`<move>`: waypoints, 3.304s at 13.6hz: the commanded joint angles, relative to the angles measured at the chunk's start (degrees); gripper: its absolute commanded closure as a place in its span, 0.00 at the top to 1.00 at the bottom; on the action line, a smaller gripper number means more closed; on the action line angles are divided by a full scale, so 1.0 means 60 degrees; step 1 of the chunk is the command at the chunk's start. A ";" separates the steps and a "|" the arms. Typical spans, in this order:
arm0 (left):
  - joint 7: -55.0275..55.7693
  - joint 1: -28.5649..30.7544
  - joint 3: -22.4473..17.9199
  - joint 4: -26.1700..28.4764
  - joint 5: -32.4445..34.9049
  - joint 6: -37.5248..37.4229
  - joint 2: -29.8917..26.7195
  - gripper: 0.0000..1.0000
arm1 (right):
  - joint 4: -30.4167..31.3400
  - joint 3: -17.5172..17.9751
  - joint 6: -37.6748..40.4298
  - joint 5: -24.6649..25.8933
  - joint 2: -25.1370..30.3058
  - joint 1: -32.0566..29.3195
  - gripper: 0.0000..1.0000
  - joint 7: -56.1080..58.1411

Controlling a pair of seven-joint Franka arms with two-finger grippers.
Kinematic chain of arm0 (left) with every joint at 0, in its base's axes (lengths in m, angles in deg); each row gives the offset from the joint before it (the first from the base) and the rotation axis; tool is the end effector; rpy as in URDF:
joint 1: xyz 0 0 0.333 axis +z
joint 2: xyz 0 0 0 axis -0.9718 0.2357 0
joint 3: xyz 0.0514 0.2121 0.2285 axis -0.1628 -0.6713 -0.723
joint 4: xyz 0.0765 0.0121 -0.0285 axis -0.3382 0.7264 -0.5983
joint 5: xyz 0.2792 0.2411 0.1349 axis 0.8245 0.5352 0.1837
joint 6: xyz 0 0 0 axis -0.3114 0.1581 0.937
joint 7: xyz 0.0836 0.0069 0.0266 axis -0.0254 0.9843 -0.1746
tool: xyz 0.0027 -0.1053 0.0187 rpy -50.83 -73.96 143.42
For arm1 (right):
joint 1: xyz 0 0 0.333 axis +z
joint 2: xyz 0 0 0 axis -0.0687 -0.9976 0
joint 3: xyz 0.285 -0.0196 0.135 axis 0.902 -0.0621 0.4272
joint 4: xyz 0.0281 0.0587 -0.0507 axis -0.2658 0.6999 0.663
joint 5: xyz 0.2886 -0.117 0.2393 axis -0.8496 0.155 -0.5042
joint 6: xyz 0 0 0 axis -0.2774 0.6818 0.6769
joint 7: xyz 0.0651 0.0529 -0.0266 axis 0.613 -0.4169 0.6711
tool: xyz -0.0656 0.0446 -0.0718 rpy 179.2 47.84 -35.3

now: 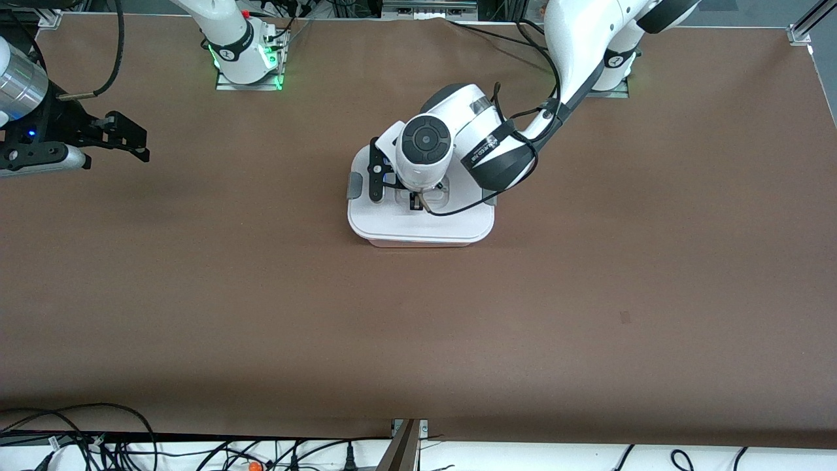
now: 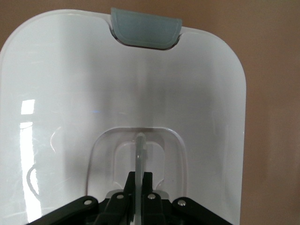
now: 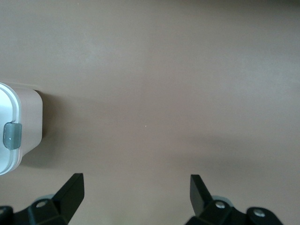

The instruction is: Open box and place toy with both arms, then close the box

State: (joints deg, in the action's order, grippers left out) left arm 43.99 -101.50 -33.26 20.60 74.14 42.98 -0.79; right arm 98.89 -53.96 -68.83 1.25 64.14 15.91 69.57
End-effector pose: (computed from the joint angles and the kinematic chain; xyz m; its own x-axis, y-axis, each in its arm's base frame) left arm 0.5169 -0.5120 0.3408 0.0378 -0.9963 0.0766 -0.9668 -0.0171 0.2548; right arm 0.5567 0.0512 0.6100 0.9900 0.1405 -0.0098 0.1405 -0.9901 -0.0031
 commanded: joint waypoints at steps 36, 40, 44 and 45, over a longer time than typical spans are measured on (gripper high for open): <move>0.5228 0.1667 -0.0092 0.0731 0.0406 -0.2551 -0.3443 1.00 | -0.0283 0.0005 0.0093 -0.0051 -0.0153 -0.0048 1.00 -0.0104; 0.5214 0.3249 -0.0092 0.0072 0.0789 -0.3445 -0.3620 1.00 | -0.0283 0.0019 0.0048 -0.0051 -0.0168 -0.0033 1.00 -0.0118; 0.5987 0.4333 -0.0165 -0.0412 0.1084 -0.3475 -0.3679 1.00 | -0.0283 0.0034 0.0077 -0.0051 -0.0154 -0.0033 1.00 -0.0133; 0.6236 0.4365 -0.0369 -0.0310 0.1084 -0.3388 -0.3926 1.00 | -0.0283 0.0034 0.0092 -0.0051 -0.0154 -0.0033 1.00 -0.0133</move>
State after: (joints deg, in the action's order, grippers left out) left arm 77.78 -75.99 -34.88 18.89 79.18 23.42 -22.55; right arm 98.61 -54.07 -68.96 1.23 63.77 15.92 69.44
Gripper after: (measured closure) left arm 0.000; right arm 0.000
